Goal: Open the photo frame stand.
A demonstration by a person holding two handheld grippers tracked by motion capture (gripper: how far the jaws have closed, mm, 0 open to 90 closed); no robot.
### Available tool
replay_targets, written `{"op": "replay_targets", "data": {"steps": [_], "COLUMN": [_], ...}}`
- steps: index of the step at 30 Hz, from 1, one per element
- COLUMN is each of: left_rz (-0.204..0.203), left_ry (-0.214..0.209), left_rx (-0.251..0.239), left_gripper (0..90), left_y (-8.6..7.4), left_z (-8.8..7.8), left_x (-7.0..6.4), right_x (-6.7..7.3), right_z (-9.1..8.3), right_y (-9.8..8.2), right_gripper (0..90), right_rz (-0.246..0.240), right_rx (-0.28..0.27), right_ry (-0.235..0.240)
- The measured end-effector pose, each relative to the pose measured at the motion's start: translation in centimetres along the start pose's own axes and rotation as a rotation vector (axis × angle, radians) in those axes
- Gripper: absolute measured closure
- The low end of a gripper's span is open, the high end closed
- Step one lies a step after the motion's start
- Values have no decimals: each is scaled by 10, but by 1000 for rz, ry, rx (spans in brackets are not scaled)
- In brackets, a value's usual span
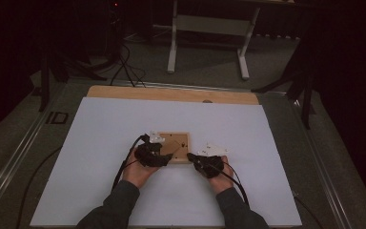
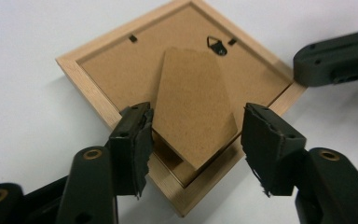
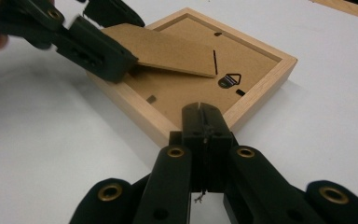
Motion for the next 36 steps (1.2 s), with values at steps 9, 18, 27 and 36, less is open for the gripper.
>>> {"op": "replay_targets", "data": {"steps": [9, 18, 27, 36], "left_rz": [-54, -163, -203, -214], "left_ry": [-9, -81, -110, -118], "left_rx": [-51, 32, 58, 91], "left_gripper": [503, 452, 452, 487], "left_y": [9, 19, 22, 24], "left_z": [-7, 2, 6, 9], "left_x": [0, 7, 10, 12], "right_x": [0, 0, 0, 0], "right_z": [0, 0, 0, 0], "right_y": [0, 0, 0, -1], "right_gripper": [898, 898, 897, 897], "right_rz": [-2, -4, -3, -3], "right_rx": [0, -3, -3, -4], "right_ry": [0, -1, -1, 0]}}
Point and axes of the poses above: each handheld gripper's, and its own axes: z roughly forward along the jaws, y roughly out of its top, x roughly to its left, the point moved 1 cm from there along z, roughly forward along the jaws, and after that the axes turned 2 degrees about -z, right-handed, at the moved point
